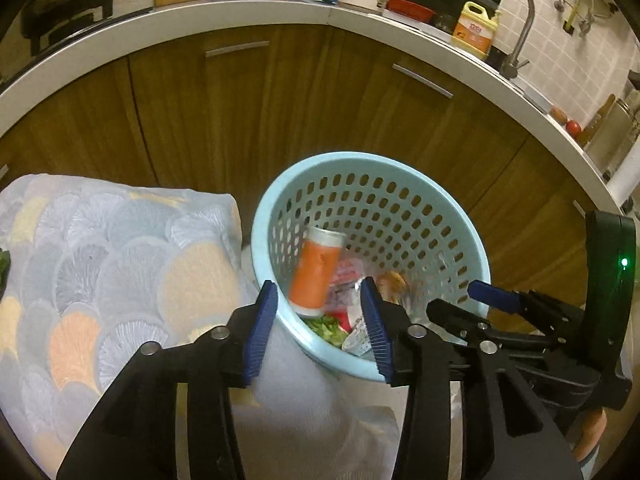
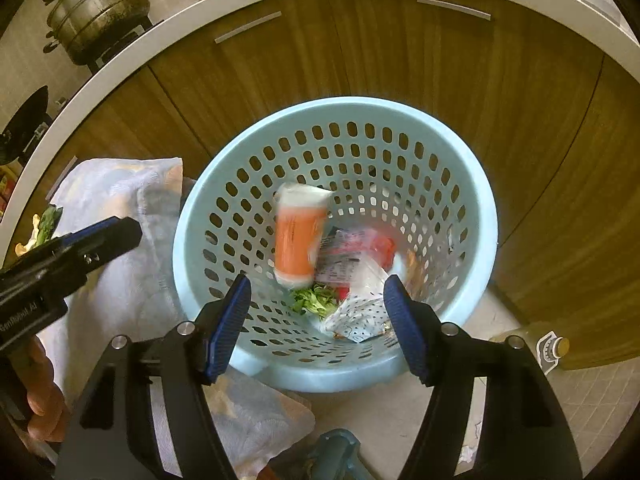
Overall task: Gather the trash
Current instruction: 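Move both tools back over the table toward the orange peel and greens, then grasp the orange peel with bread using the left tool while the right tool grasps the green vegetable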
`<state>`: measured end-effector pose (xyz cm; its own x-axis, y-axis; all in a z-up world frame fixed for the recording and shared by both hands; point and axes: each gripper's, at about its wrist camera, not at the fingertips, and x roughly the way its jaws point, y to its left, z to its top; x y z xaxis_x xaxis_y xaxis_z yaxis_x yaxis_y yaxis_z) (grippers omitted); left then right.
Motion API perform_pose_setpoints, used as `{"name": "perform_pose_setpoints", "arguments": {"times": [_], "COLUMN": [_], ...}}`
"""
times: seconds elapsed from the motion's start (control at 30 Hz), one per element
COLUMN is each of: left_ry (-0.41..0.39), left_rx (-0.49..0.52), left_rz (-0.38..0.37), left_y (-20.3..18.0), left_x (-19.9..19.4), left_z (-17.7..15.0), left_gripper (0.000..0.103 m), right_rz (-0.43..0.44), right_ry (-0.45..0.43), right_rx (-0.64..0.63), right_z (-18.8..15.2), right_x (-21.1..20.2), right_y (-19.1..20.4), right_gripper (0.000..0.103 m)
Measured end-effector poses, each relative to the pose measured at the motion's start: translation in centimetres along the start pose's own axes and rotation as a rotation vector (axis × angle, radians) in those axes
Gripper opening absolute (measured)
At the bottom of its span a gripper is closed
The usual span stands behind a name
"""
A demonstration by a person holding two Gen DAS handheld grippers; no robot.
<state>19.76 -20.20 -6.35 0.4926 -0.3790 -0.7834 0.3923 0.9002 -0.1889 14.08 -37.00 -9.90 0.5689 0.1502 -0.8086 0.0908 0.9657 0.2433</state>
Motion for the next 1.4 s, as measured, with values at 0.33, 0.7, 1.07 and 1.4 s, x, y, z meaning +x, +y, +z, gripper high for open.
{"name": "perform_pose_setpoints", "arguments": {"times": [0.33, 0.7, 1.07, 1.4], "left_ry": [-0.094, -0.269, -0.369, -0.338], "left_rx": [-0.043, -0.225, -0.470, -0.640], "left_rz": [0.034, 0.195, 0.584, 0.476], "left_y": [3.0, 12.9, 23.2, 28.6], "left_x": [-4.8, -14.0, -19.8, -18.2], "left_z": [-0.8, -3.2, -7.4, -8.3], "left_gripper": [0.043, 0.046, 0.058, 0.062], "right_rz": [0.065, 0.196, 0.242, 0.267], "right_ry": [-0.085, -0.193, -0.122, -0.117], "right_rx": [-0.114, -0.355, -0.505, -0.556], "right_z": [-0.1, -1.3, -2.2, -0.1], "right_x": [-3.1, -5.1, -1.9, 0.6], "right_y": [4.6, 17.1, 26.6, 31.9], "right_gripper": [0.065, 0.064, 0.037, 0.037]}}
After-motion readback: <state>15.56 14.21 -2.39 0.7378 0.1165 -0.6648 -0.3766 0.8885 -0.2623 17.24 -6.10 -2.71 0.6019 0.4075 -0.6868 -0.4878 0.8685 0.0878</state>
